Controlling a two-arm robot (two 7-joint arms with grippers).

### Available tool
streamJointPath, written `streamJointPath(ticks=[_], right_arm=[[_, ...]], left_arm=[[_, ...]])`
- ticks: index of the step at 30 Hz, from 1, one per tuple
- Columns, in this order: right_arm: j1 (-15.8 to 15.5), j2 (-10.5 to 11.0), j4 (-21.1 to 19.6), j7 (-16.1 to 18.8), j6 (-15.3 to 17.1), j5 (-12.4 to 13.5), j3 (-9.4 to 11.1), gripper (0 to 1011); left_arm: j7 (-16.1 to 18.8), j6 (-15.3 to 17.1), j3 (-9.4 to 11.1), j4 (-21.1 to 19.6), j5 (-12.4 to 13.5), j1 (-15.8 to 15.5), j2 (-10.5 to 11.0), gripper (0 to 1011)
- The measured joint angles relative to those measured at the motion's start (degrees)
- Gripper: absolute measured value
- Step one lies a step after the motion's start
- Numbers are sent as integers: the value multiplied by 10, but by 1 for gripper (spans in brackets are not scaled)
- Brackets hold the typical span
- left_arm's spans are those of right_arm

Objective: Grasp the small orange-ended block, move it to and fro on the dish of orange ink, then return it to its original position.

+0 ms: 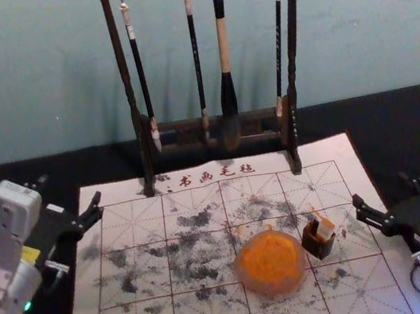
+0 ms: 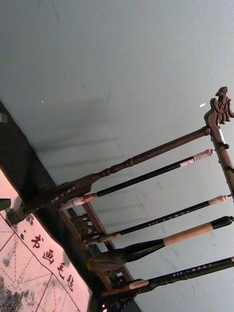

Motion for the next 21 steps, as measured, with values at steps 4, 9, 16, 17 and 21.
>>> streamJointPath(ticks=[4, 9, 16, 17, 21], right_arm=[[0, 0, -1, 0, 0, 0, 0, 1000], [0, 0, -1, 0, -1, 0, 0, 1000], [-1, 1, -1, 1, -1, 1, 0, 1000], [-1, 1, -1, 1, -1, 1, 0, 1000], [-1, 1, -2, 1, -1, 1, 0, 1000]], left_arm=[[0, 0, 0, 0, 0, 0, 0, 1001], [0, 0, 0, 0, 0, 0, 0, 1001], [0, 0, 0, 0, 0, 0, 0, 1001], [0, 0, 0, 0, 0, 0, 0, 1001], [0, 0, 0, 0, 0, 0, 0, 1001]])
